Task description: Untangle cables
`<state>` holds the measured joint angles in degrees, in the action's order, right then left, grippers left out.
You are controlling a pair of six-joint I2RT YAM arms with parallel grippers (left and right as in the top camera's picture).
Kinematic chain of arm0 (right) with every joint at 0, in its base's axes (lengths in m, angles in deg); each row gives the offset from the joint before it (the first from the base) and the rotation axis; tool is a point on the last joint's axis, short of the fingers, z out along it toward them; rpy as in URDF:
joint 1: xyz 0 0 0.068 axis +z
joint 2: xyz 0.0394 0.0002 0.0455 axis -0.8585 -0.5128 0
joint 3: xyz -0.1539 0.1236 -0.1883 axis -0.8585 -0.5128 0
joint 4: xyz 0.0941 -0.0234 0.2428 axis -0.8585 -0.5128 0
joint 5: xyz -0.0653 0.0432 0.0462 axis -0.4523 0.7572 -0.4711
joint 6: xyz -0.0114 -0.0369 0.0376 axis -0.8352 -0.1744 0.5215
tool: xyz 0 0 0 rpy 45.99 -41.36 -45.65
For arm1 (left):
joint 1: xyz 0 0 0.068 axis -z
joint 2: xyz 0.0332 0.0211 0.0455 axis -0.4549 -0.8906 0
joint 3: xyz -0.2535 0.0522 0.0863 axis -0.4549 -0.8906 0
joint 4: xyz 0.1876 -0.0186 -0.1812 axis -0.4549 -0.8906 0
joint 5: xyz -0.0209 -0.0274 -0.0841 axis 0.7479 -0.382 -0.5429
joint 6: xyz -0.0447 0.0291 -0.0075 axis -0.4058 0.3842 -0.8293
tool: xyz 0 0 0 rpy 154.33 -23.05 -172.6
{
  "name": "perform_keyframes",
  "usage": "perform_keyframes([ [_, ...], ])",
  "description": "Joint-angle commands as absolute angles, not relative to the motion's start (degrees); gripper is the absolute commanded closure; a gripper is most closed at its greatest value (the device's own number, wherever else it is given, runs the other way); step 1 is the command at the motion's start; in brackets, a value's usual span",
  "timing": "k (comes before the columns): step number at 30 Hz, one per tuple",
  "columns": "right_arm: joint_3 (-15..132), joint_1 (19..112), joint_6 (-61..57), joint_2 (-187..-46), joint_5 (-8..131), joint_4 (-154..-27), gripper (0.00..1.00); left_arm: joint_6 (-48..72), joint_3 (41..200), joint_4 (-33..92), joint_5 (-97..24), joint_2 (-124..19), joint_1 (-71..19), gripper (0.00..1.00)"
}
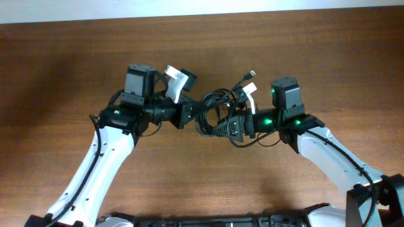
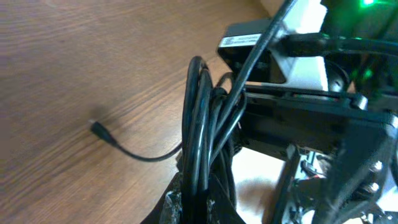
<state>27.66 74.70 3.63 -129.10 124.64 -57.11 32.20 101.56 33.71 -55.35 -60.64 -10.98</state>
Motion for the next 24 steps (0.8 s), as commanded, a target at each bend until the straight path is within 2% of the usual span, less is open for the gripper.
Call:
perform_keyframes([
  [1, 27.66, 75.64, 3.36, -129.14, 124.91, -55.08, 0.06, 34.08, 102.45, 33.67, -54.45, -60.61, -11.46, 1.0],
  [24, 27.66, 75.49, 3.32, -129.14, 122.37, -55.16, 0.06, 34.1, 102.45, 29.54, -57.71, -60.61, -11.46, 1.0],
])
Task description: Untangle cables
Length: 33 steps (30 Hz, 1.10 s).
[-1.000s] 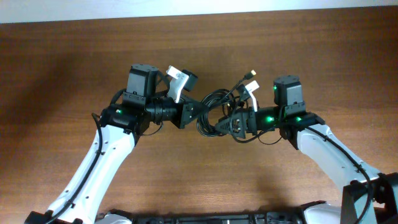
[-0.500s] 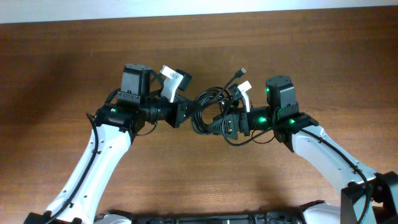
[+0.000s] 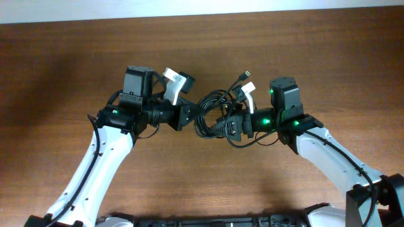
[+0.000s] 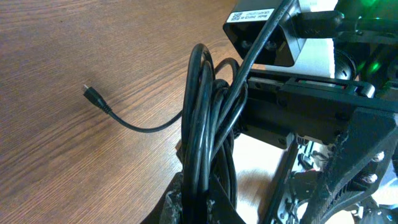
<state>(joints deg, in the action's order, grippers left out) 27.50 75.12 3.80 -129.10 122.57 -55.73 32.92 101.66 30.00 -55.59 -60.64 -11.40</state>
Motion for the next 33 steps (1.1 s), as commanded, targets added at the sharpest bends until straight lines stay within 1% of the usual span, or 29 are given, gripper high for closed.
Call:
perform_keyframes([
  [1, 27.66, 75.33, 3.1, -129.14, 122.04, -55.19, 0.06, 34.67, 102.45, 29.47, -57.71, -60.61, -11.48, 1.0],
  [6, 27.63, 73.06, 2.69, -129.14, 120.64, -55.19, 0.04, 36.68, 102.45, 29.08, -57.2, -60.61, -11.99, 1.0],
  [7, 27.63, 72.69, 2.69, -129.14, 120.64, -55.16, 0.01, 36.66, 102.45, 29.08, -57.25, -60.61, -12.25, 1.0],
  [15, 27.63, 72.12, 2.69, -129.14, 120.08, -55.19, 0.02, 36.66, 102.45, 29.06, -57.29, -60.61, -14.0, 1.0],
  [19, 27.63, 72.14, 1.44, -129.14, 120.05, -55.21, 0.02, 36.64, 102.45, 29.1, -62.73, -60.61, -17.73, 1.0],
  [21, 27.63, 72.14, 0.72, -129.14, 119.29, -55.19, 0.09, 36.66, 102.45, 29.08, -68.59, -60.61, -20.66, 1.0],
  [23, 27.63, 72.14, 0.76, -129.14, 118.31, -55.16, 0.12, 36.66, 102.45, 29.1, -74.16, -60.61, -22.61, 1.0],
  [26, 27.63, 72.16, 0.81, -129.14, 117.3, -54.62, 0.22, 36.66, 102.45, 29.1, -78.84, -60.61, -22.72, 1.0],
  [29, 27.63, 72.25, 4.41, -129.14, 117.56, -52.32, 0.23, 36.66, 102.45, 29.06, -78.97, -60.61, -22.54, 1.0],
  [31, 27.66, 72.25, 7.95, -129.14, 117.93, -48.91, 0.32, 36.66, 102.45, 29.06, -78.95, -60.64, -21.78, 1.0],
  [33, 27.66, 72.25, 9.97, -129.14, 118.0, -46.07, 0.46, 36.66, 102.45, 29.08, -78.54, -60.64, -21.1, 1.0],
])
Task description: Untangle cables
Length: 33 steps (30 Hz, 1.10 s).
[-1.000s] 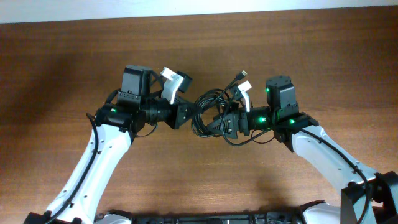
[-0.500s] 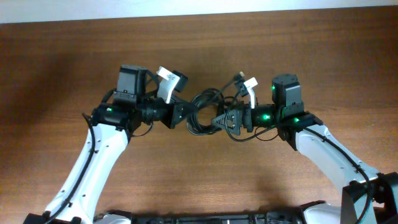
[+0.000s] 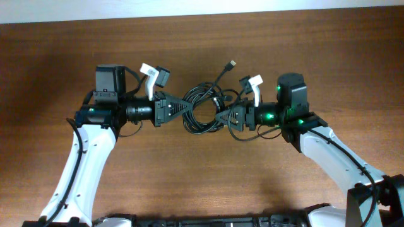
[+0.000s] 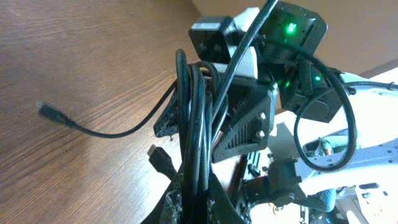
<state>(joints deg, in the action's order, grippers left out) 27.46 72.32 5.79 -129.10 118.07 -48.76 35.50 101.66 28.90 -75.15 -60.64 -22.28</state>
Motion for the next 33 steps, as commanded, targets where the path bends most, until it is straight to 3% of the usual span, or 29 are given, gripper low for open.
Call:
perform_keyframes([
  [1, 27.66, 72.25, 10.69, -129.14, 118.0, -45.33, 0.5, 36.68, 102.45, 29.1, -78.25, -60.64, -20.84, 1.0],
  [5, 27.66, 72.25, 13.72, -129.14, 119.03, -44.65, 0.75, 36.68, 102.45, 29.36, -76.77, -60.64, -20.75, 1.0],
  [6, 27.66, 72.25, 13.72, -129.14, 119.77, -44.65, 0.77, 36.68, 102.45, 29.38, -76.24, -60.68, -20.77, 1.0],
  [16, 27.66, 72.32, 15.21, -129.14, 120.99, -44.65, 0.79, 36.66, 102.45, 29.91, -75.65, -60.72, -20.6, 1.0],
  [19, 27.66, 72.97, 15.25, -129.14, 120.97, -44.65, 0.87, 36.66, 102.45, 31.11, -74.91, -60.72, -19.24, 1.0],
  [22, 27.66, 73.5, 15.36, -129.14, 121.02, -44.67, 0.96, 36.66, 102.45, 31.24, -68.9, -60.72, -17.3, 1.0],
  [28, 27.66, 73.48, 16.57, -129.14, 121.5, -44.67, 0.96, 36.62, 102.45, 30.3, -56.85, -60.72, -16.18, 1.0],
  [31, 27.66, 73.43, 18.49, -129.14, 121.74, -44.72, 0.96, 36.62, 102.45, 28.6, -50.69, -60.72, -16.18, 0.9],
  [33, 27.66, 73.41, 20.57, -129.14, 121.63, -44.72, 0.96, 36.62, 102.45, 27.86, -48.53, -60.72, -16.18, 0.7],
])
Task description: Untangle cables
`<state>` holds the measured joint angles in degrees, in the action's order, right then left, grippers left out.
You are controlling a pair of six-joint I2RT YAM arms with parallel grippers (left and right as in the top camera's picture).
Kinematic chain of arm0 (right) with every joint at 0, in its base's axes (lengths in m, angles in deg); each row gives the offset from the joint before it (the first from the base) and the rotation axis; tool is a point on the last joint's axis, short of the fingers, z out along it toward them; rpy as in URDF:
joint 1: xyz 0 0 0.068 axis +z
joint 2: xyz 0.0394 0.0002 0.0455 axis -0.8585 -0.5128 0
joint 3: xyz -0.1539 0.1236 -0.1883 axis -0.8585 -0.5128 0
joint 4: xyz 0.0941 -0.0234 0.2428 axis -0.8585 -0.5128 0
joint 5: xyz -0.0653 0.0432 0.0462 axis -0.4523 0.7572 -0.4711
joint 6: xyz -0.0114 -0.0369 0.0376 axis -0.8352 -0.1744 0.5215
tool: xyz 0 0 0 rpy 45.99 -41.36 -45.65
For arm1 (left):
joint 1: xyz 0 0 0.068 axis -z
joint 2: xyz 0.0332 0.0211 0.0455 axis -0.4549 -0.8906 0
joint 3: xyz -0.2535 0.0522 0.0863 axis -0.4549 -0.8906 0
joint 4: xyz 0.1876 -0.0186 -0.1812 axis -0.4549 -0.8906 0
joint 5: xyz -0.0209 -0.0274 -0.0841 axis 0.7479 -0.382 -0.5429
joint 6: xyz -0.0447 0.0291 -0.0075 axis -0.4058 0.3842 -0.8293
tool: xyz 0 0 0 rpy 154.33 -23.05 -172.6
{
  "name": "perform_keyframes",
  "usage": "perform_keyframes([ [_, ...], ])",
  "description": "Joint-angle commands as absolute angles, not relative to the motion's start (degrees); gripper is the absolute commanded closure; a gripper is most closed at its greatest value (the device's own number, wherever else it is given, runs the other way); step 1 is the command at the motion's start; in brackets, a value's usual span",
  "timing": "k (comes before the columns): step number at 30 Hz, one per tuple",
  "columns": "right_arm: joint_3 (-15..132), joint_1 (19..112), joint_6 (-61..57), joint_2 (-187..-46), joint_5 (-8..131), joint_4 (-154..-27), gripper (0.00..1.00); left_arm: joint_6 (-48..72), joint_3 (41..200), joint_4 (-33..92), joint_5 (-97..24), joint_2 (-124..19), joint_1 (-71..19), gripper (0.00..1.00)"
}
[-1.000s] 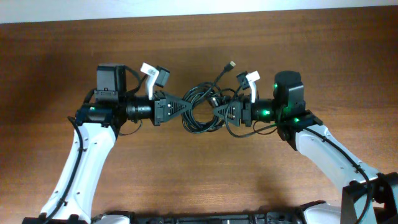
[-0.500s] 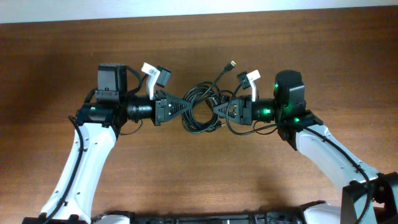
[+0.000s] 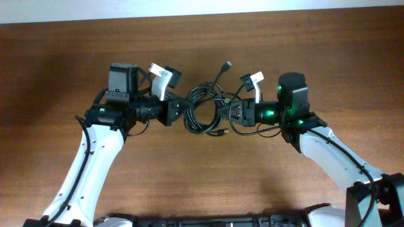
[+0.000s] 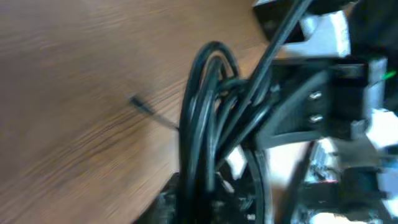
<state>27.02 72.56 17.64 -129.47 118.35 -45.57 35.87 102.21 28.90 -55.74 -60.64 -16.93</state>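
Note:
A tangle of black cables [image 3: 203,110] hangs looped between my two grippers above the wooden table. At its left side, my left gripper [image 3: 182,108] is shut on the loops. My right gripper [image 3: 228,113] is shut on the right side. One loose end with a plug [image 3: 226,65] points to the far side, and another plug [image 3: 219,133] hangs on the near side. The left wrist view is blurred: the black loops [image 4: 202,124] rise from my left gripper [image 4: 205,202], the right gripper [image 4: 298,99] is close behind them, and a thin cable end [image 4: 135,101] lies on the wood.
The brown wooden table [image 3: 202,183] spreads on all sides of the arms. A pale strip [image 3: 202,7] runs along its far edge. No other objects show.
My left arm has moved right, closer to the right gripper. The cable loops between the grippers are less stretched. The right arm has hardly moved.
Both grippers first held the tangle close together at mid-table. They stayed so a moment later. Then the left arm was farther left, the bundle stretched wide between the grippers and one plug end sticking out far. Now the gap has narrowed again.

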Motion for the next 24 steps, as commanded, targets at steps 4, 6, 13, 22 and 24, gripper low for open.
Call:
perform_keyframes([
  [4, 27.66, 73.41, 26.86, -129.14, 121.63, -44.89, 0.96, 36.66, 102.45, 28.03, -48.31, -60.72, -16.18, 0.38],
  [6, 27.66, 73.43, 28.98, -129.14, 121.61, -44.94, 0.96, 36.66, 102.45, 28.03, -47.48, -60.72, -16.18, 0.35],
  [13, 27.63, 73.43, 33.26, -129.14, 110.81, -45.92, 0.96, 33.45, 102.45, 28.01, -46.69, -60.72, -16.34, 0.01],
  [22, 27.63, 74.09, 38.62, -129.14, 101.02, -48.76, 0.96, -5.09, 102.45, 25.65, -38.32, -60.83, -15.05, 0.01],
  [24, 27.63, 75.05, 39.32, -129.14, 99.2, -48.76, 0.96, -5.28, 102.45, 25.65, -38.32, -60.99, -14.26, 0.01],
])
